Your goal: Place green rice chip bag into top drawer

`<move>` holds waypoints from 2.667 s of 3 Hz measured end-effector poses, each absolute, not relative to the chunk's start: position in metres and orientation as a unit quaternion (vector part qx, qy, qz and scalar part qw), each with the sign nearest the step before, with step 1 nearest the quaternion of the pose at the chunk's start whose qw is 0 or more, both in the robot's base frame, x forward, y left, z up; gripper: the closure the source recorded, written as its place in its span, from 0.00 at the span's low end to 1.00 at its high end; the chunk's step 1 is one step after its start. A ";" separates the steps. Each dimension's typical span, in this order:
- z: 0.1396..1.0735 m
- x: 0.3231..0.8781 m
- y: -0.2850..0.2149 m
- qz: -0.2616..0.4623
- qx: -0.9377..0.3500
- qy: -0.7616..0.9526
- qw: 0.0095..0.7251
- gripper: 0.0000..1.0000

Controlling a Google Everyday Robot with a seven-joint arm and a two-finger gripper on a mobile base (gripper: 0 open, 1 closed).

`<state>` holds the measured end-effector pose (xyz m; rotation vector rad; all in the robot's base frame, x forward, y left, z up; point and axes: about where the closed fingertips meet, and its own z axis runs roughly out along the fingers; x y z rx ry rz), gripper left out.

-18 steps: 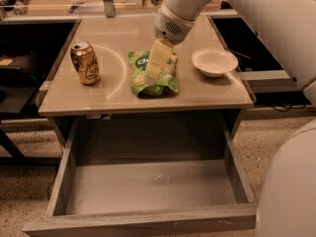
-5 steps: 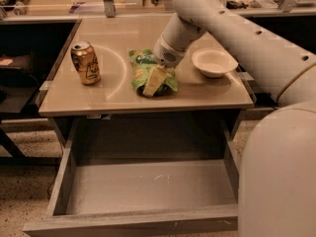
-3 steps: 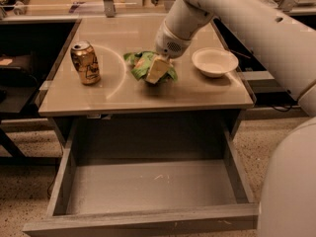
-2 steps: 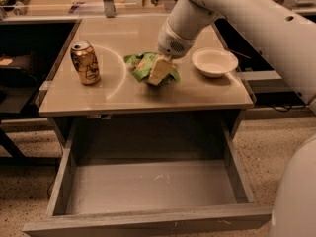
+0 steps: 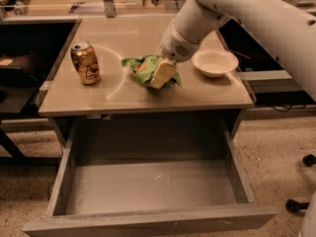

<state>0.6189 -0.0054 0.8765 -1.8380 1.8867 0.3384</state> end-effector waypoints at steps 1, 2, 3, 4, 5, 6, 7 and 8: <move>0.890 0.587 -0.014 0.111 -0.671 0.700 0.220 1.00; 0.909 0.537 -0.028 0.099 -0.656 0.722 0.195 1.00; 0.917 0.490 -0.043 0.094 -0.637 0.745 0.175 1.00; 0.908 0.438 -0.048 0.124 -0.607 0.768 0.165 1.00; 0.908 0.438 -0.048 0.124 -0.607 0.768 0.165 1.00; 0.887 0.410 -0.049 0.145 -0.592 0.782 0.135 1.00; 0.847 0.381 -0.049 0.168 -0.571 0.798 0.100 1.00; 0.807 0.370 -0.042 0.189 -0.560 0.803 0.081 1.00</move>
Offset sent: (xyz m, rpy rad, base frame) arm -0.1470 -0.0459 0.0555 -0.1607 0.0916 -0.1403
